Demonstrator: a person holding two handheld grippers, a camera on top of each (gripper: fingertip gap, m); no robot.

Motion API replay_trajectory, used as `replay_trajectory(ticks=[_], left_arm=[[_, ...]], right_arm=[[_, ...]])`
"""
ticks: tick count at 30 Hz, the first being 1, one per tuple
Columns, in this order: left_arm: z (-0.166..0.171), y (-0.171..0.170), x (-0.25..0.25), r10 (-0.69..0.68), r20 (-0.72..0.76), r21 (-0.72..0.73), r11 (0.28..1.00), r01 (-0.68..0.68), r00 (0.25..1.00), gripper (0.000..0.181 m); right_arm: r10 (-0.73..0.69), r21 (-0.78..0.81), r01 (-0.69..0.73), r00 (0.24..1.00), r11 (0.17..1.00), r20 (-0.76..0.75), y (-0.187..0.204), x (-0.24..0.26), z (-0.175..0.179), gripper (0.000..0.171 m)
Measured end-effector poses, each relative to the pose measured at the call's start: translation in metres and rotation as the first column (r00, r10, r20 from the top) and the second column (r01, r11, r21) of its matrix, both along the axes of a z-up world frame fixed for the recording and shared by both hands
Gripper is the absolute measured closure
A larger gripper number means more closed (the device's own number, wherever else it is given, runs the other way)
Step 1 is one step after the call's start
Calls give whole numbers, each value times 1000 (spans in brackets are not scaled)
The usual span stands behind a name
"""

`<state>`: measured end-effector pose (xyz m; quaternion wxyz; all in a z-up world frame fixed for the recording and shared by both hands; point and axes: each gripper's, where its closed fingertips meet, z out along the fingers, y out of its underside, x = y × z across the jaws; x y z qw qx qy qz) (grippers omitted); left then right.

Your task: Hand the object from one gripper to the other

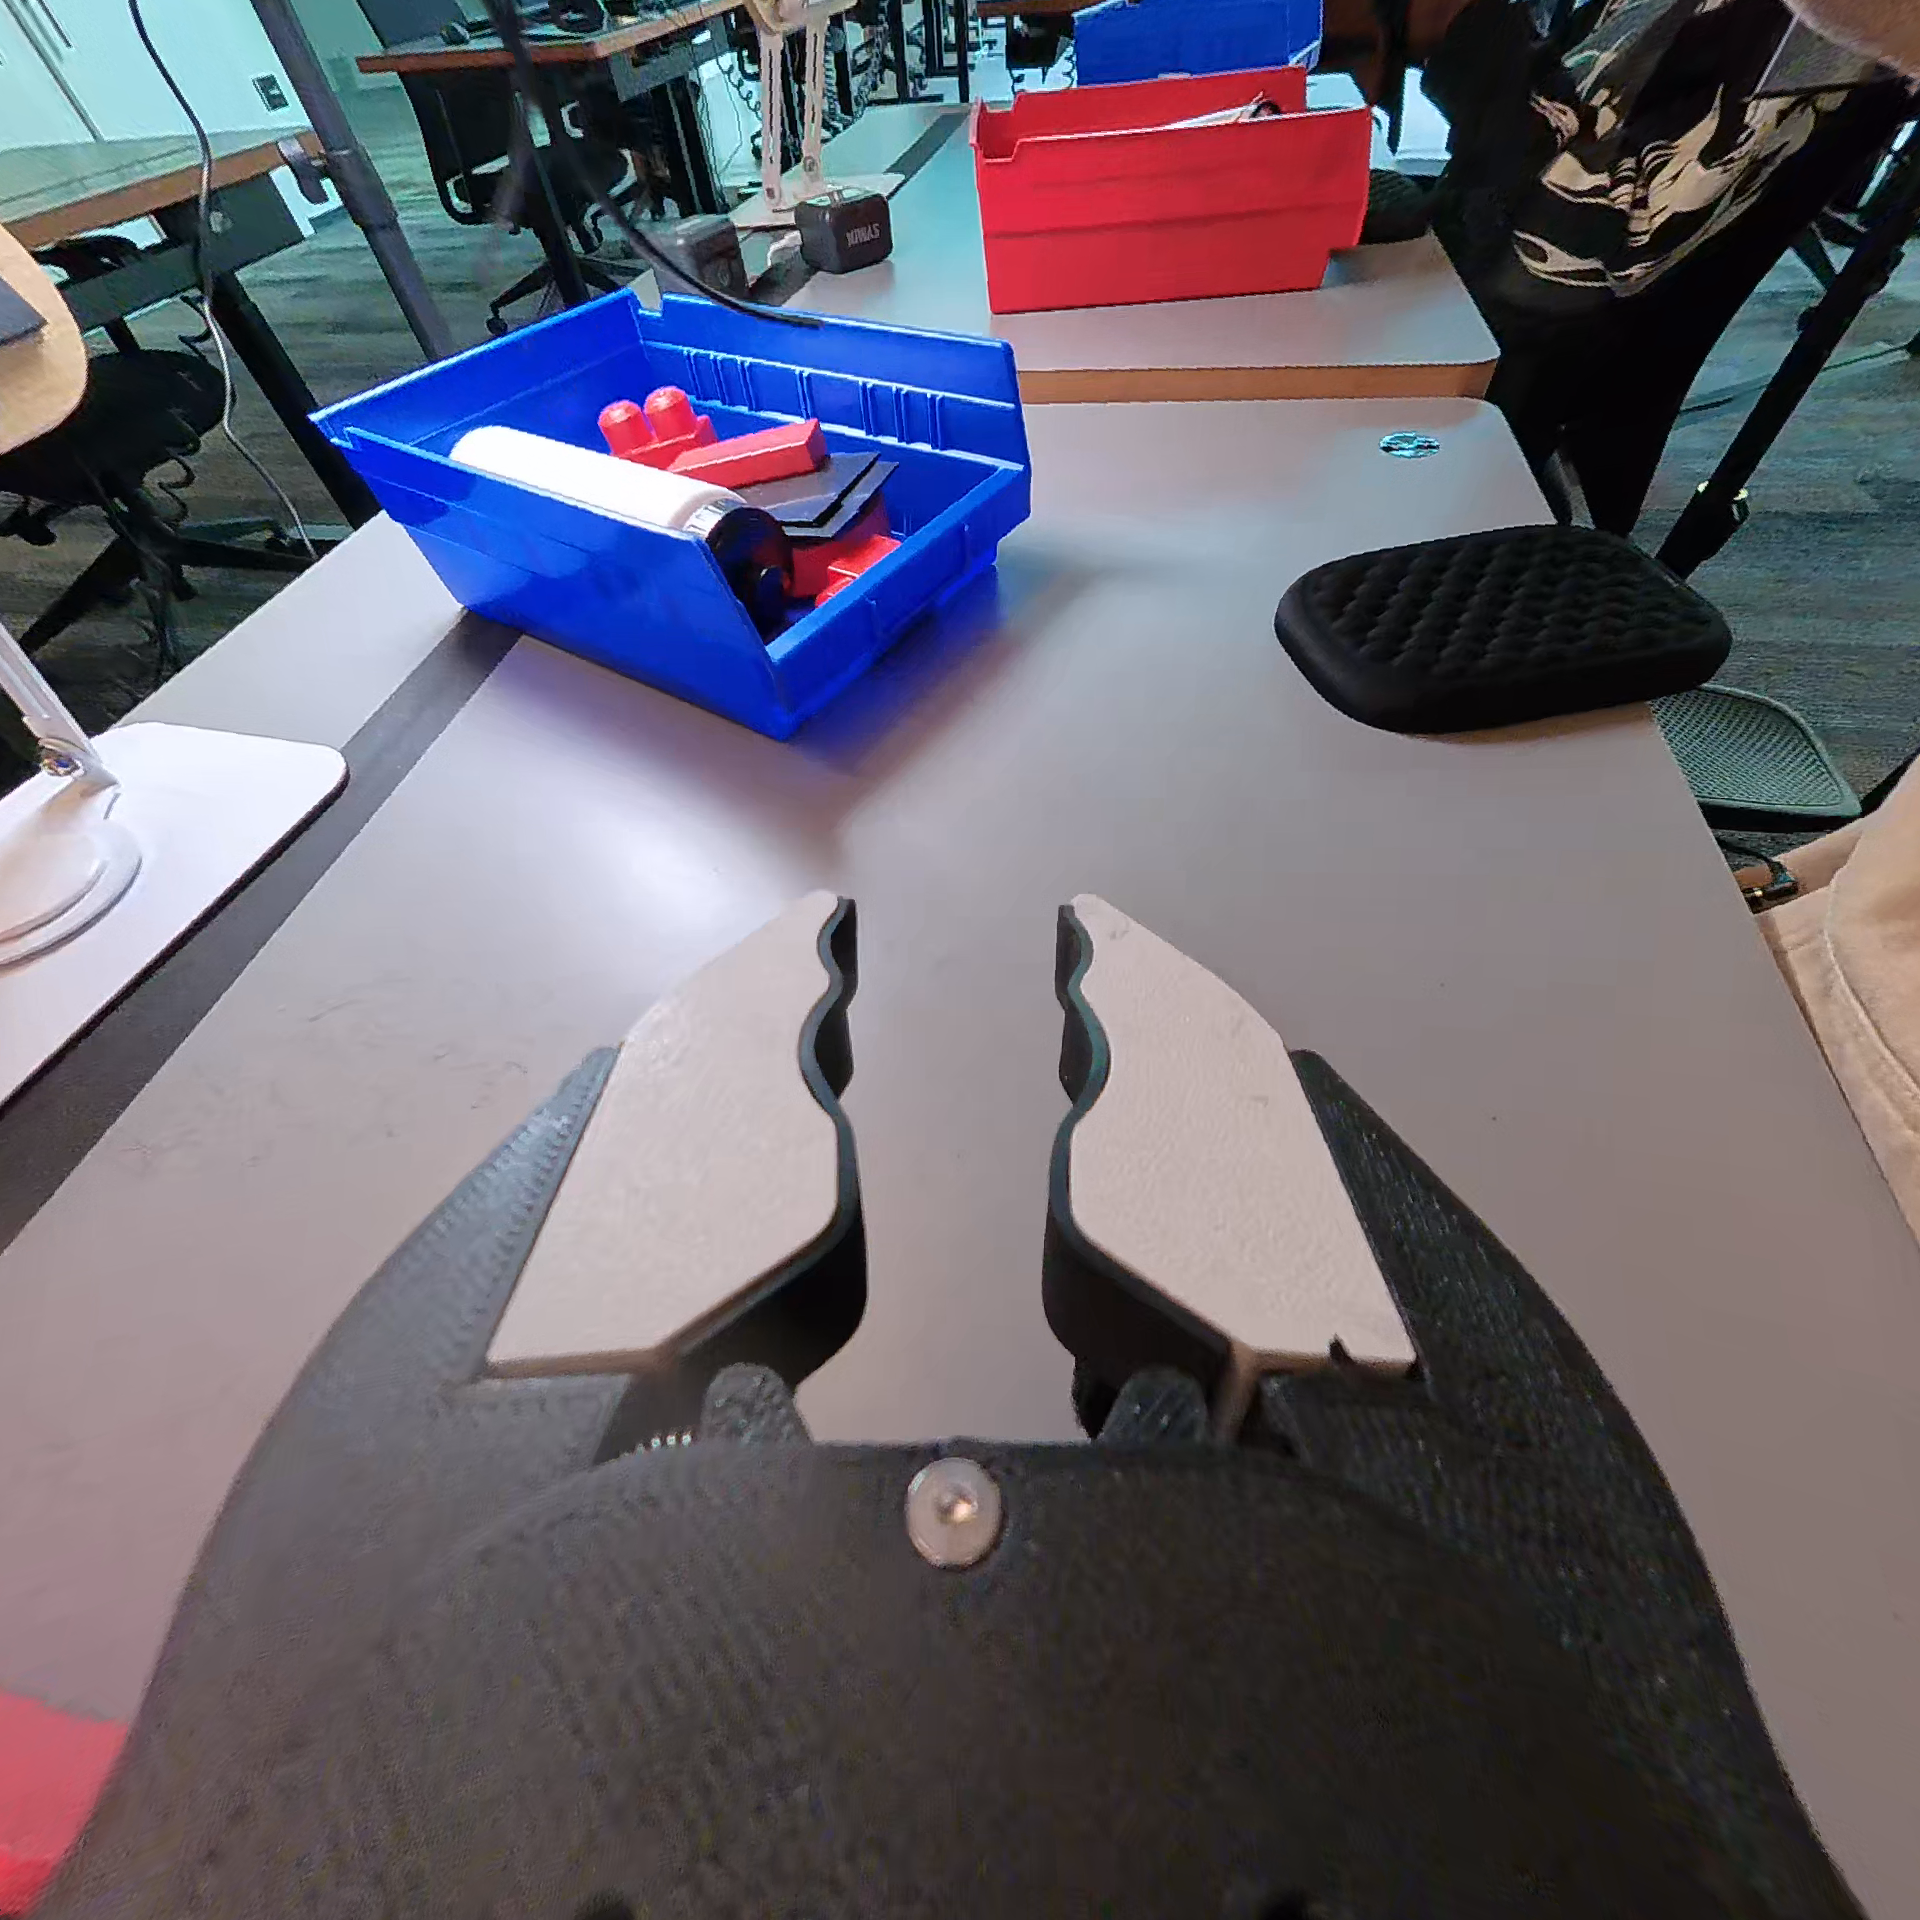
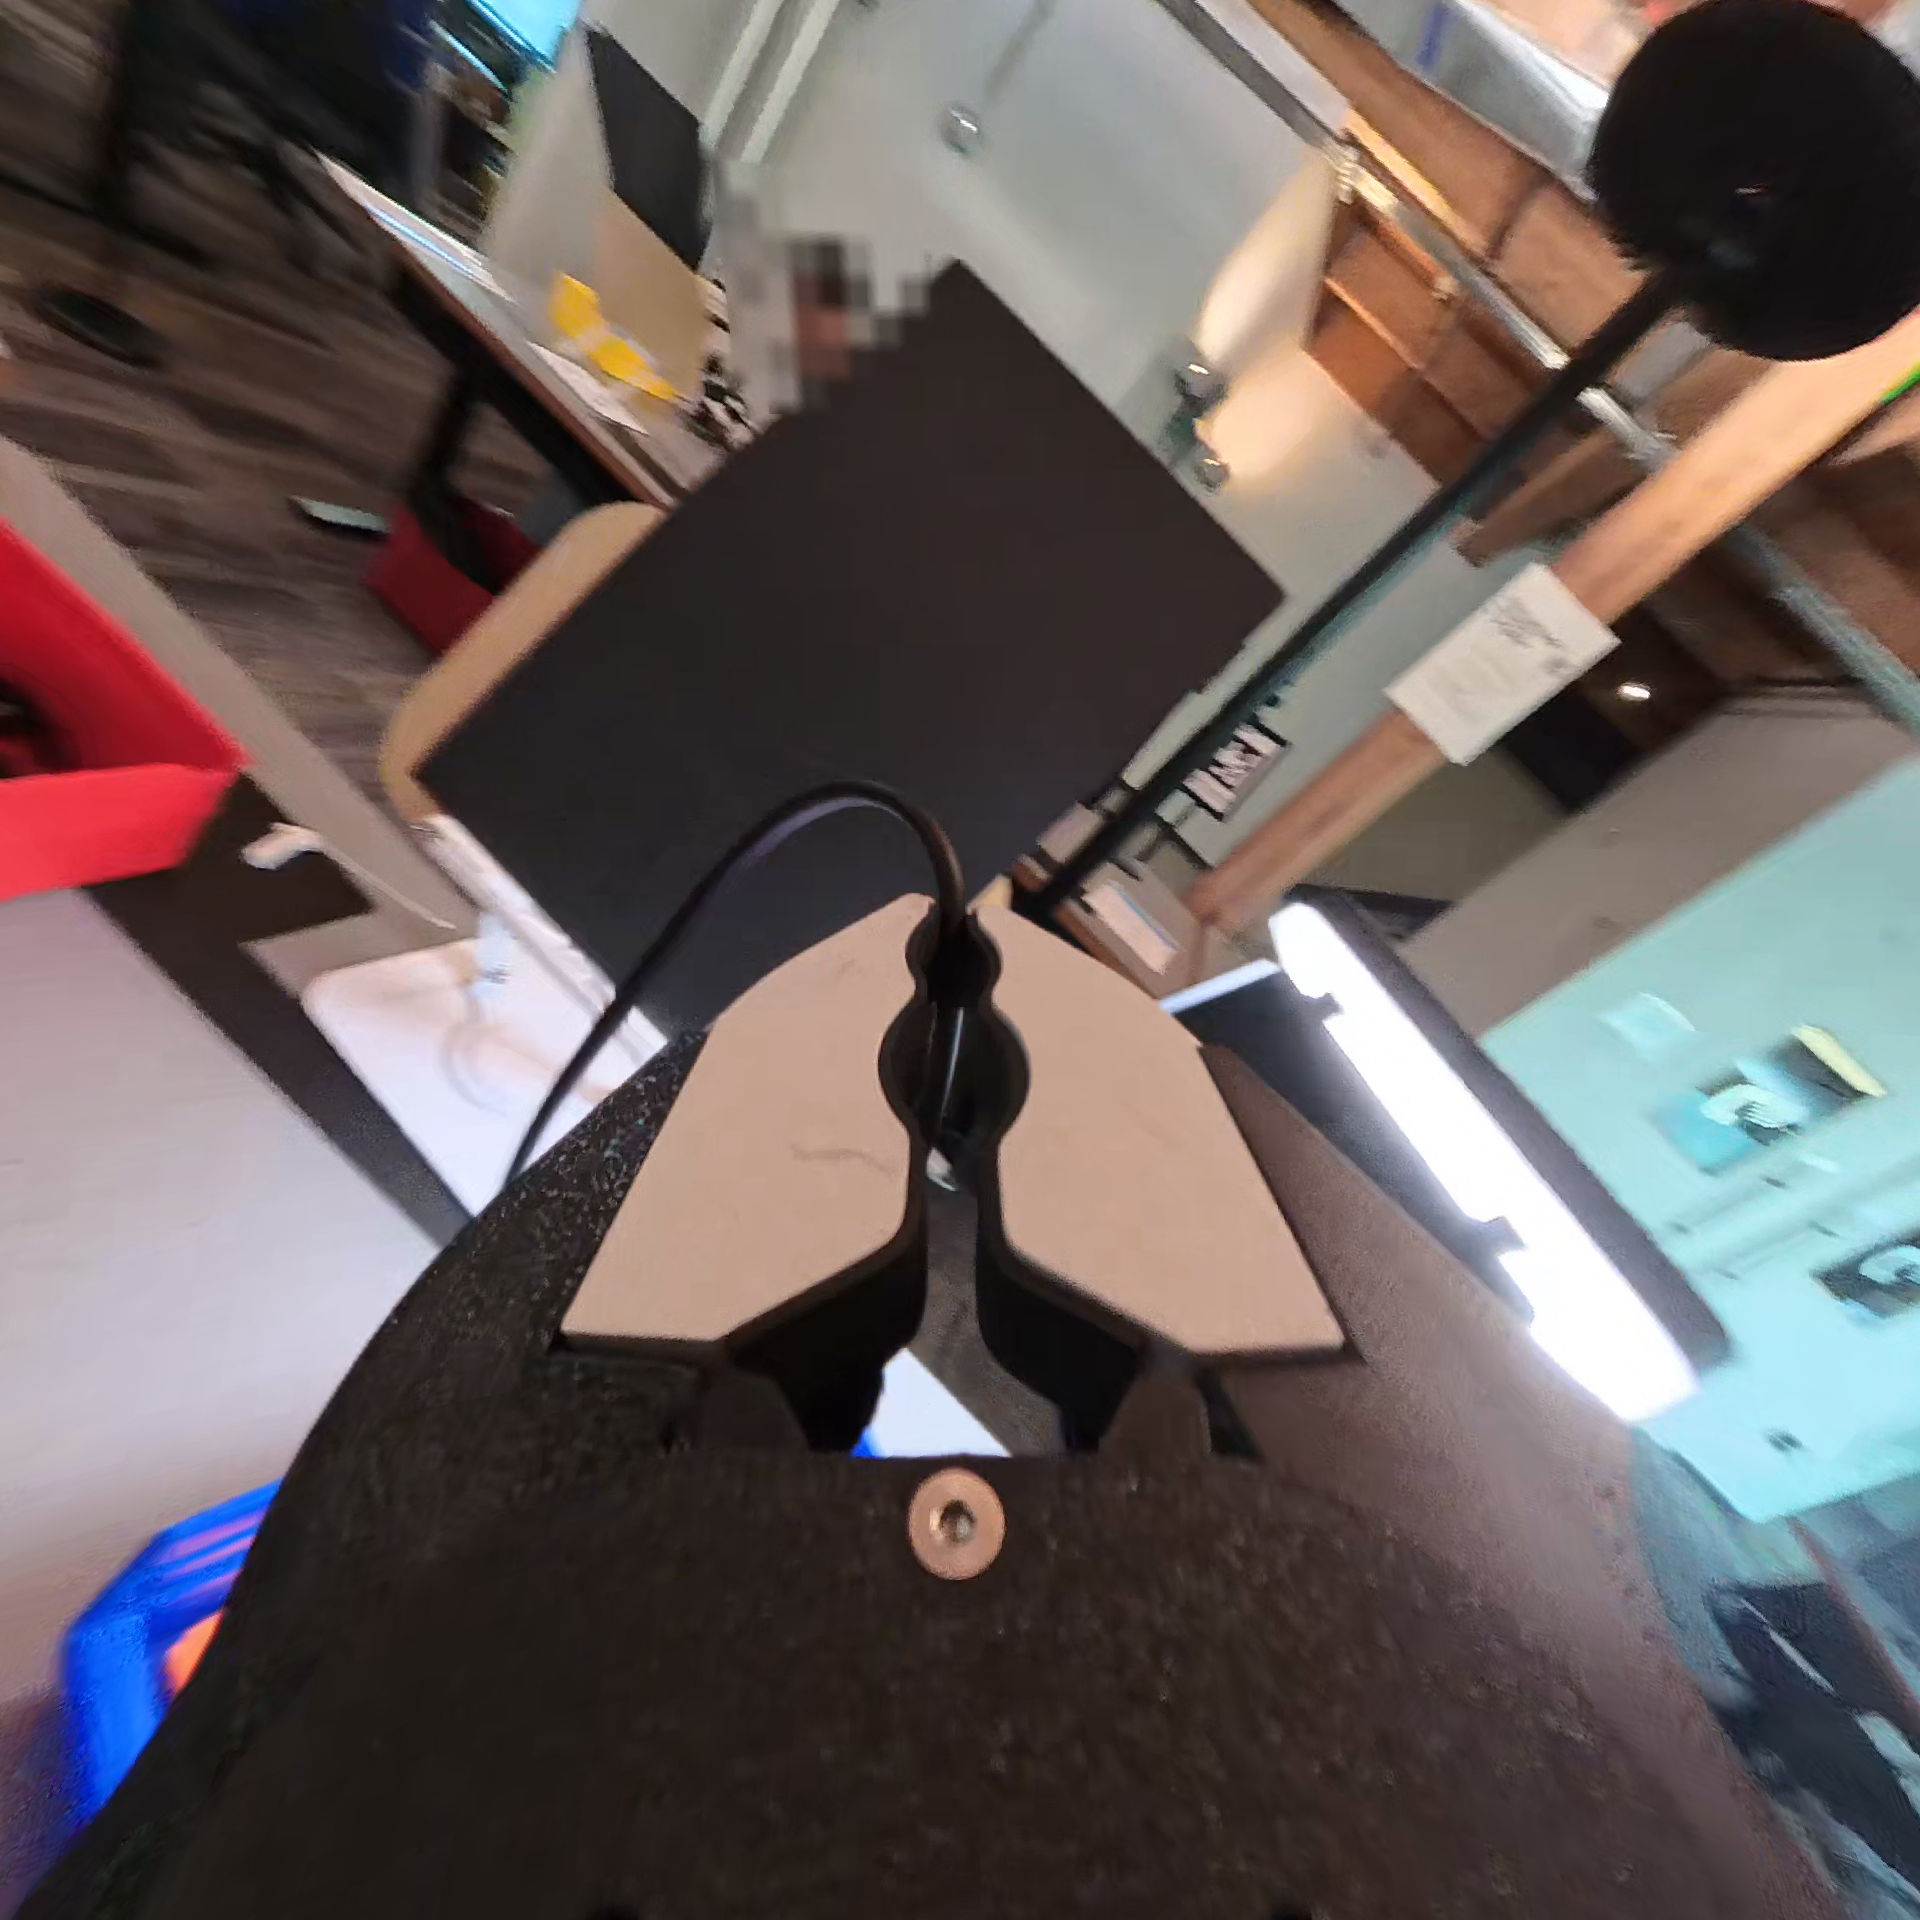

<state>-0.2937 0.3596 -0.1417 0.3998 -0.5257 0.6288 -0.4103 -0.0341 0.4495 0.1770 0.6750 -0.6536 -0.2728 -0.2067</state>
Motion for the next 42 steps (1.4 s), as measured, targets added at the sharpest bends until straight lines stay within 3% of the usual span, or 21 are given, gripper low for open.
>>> replay_trajectory(ticks=[2,4,8,11,13,15,18,24,29,33,38,40,42], left_arm=[[0,2,-1,4,-1,-1,1000,-4,1000,145],[0,3,-3,9,-3,4,1000,-9,1000,146],[4,6,-5,19,13,-1,1000,-19,1000,148],[6,8,-6,30,19,4,1000,-30,999,148],[7,11,-7,39,25,3,999,-39,999,149],[6,14,-8,49,31,-7,999,-49,998,150],[3,20,-8,64,27,-24,998,-64,998,151],[1,34,-14,137,2,-2,991,-137,991,154],[24,70,-33,326,70,-34,945,-325,943,158],[52,117,-76,562,150,-6,823,-568,813,161],[65,168,-158,787,182,-47,605,-795,589,158],[59,183,-188,842,183,-49,524,-851,508,156],[46,192,-206,867,161,-35,482,-875,471,152]], right_arm=[[-64,-19,64,998,998,21,4,19,-4,169],[-112,-78,114,993,990,36,10,35,-31,168],[-148,-357,162,987,920,66,22,56,-139,168],[-101,-643,81,995,761,7,11,54,-230,167],[-52,-705,-9,997,710,-65,0,45,-256,163],[-14,-698,-107,986,708,-165,-8,34,-254,155],[64,-605,-239,953,760,-296,-18,15,-225,148],[236,-291,-398,854,870,-465,-46,-36,-168,145],[297,-135,-461,741,877,-603,-68,-93,-201,146],[262,-113,-436,707,893,-657,-57,-117,-261,171],[230,-77,-419,631,905,-741,-37,-118,-316,171],[241,-73,-421,643,904,-727,-39,-117,-320,171],[254,-52,-405,663,913,-704,-41,-114,-320,171]])
